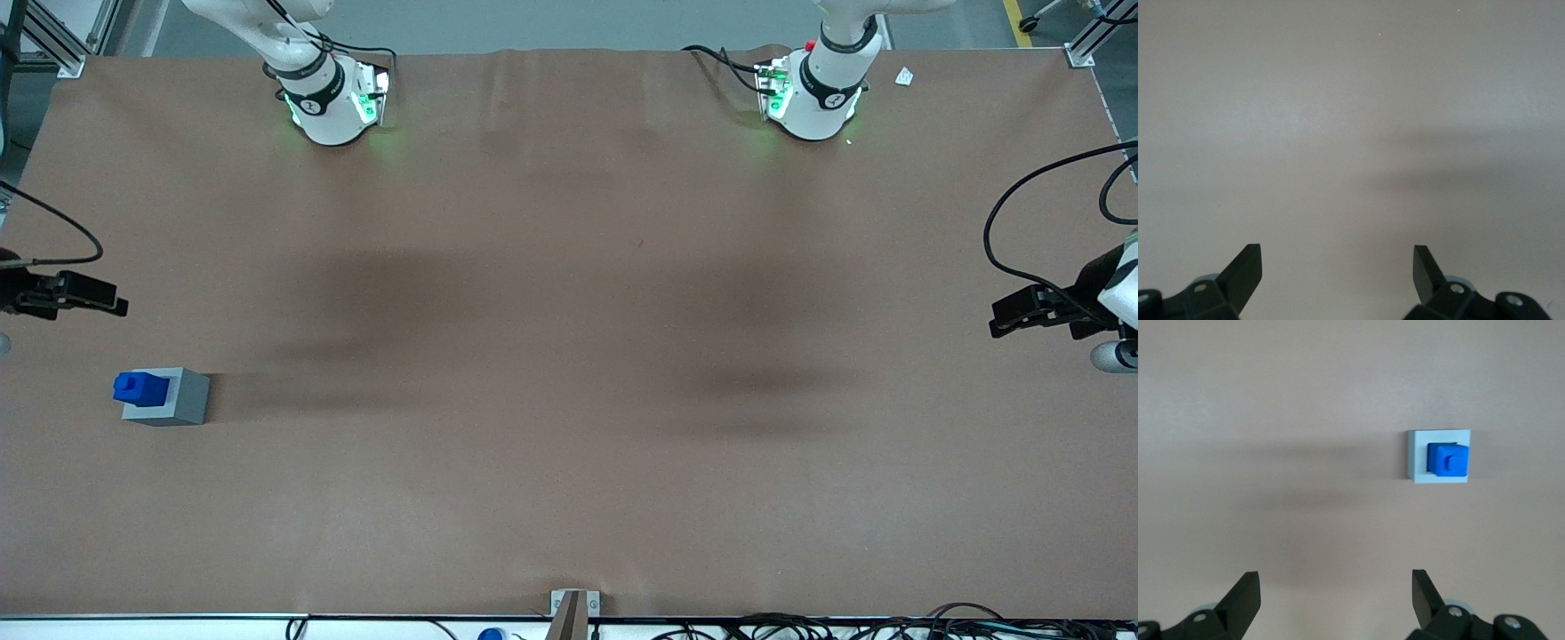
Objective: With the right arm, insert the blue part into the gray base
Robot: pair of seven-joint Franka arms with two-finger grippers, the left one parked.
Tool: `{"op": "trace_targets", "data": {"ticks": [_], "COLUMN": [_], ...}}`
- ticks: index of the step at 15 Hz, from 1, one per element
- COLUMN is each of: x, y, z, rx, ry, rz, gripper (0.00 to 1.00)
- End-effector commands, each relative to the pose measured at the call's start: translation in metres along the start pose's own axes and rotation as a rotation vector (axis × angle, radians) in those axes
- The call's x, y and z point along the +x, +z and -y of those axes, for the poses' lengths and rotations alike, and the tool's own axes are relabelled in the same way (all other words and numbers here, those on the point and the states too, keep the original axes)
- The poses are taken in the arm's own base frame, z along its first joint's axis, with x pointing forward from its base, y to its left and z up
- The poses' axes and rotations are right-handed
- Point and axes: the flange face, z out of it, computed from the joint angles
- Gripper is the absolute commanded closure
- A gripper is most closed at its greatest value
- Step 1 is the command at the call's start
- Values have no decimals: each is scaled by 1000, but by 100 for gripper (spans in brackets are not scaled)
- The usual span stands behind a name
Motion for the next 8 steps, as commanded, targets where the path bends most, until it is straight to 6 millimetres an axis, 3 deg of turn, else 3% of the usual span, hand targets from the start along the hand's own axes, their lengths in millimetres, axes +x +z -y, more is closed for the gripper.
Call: {"op": "trace_targets", "data": {"ticks": [1, 8], "x": [-21, -77], "y": [-15, -56], "z": [33, 97], "rx": [14, -12], "ry": [41, 19], "rz": [12, -12], "gripper": [0, 0]}}
